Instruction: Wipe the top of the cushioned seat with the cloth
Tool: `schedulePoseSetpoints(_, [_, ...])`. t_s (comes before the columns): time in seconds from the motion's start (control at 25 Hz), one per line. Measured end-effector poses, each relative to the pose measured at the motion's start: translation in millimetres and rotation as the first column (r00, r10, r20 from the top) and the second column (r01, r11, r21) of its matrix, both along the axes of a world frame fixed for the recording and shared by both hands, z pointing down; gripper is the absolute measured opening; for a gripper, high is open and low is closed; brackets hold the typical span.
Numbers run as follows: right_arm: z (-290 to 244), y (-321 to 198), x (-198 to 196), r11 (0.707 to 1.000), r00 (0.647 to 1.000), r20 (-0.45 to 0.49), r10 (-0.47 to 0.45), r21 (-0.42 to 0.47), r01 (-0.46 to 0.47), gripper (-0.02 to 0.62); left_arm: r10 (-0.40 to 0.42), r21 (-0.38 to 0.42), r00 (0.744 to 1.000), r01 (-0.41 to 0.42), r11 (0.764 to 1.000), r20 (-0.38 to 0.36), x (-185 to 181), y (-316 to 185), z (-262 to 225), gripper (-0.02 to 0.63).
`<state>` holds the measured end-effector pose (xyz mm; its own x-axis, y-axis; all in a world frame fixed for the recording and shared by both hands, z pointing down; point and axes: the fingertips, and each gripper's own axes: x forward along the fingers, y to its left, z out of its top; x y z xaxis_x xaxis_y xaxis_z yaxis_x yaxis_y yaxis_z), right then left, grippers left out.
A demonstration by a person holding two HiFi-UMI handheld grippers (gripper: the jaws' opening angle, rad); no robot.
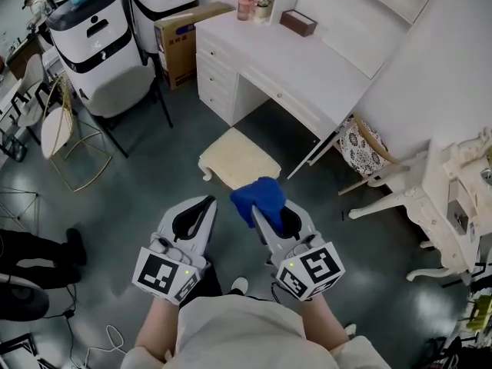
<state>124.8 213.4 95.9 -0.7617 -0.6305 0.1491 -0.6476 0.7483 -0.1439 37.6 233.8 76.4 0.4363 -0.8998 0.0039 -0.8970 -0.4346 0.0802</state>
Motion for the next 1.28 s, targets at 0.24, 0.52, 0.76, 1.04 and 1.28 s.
schedulePoseSetpoints(0.24, [0.7, -55.4, -40.0, 0.999, 0.999, 0.012, 0.040, -0.011, -0.040, 0.117, 0.036, -0.007, 0.999, -0.036, 0.999, 0.008, -40.4, -58.3, -2.1, 0.000])
schedulePoseSetpoints(0.52, [3.6, -114.3, -84.1, 0.994, 0.994, 0.015, 0.108, -0.033, -0.108, 0.117, 0.089, -0.021, 0.996, -0.089, 0.996, 0.010, -90.7, -121.9, -1.0, 0.000])
schedulePoseSetpoints(0.76, [13.2, -151.6, -107.9, 0.982, 0.984, 0.012, 0.179, -0.056, -0.178, 0.117, 0.142, -0.041, 0.990, -0.141, 0.989, 0.010, -120.6, -163.4, 7.6, -0.001])
schedulePoseSetpoints(1.04, [23.9, -175.8, -130.4, 0.971, 0.973, -0.005, 0.229, -0.074, -0.229, 0.117, 0.190, -0.062, 0.982, -0.190, 0.980, -0.009, -145.3, -192.7, 22.1, 0.000])
schedulePoseSetpoints(1.28, [31.2, -188.6, -135.3, 0.966, 0.969, -0.017, 0.245, -0.082, -0.245, 0.117, 0.212, -0.075, 0.977, -0.213, 0.974, -0.022, -147.9, -209.0, 33.5, 0.000])
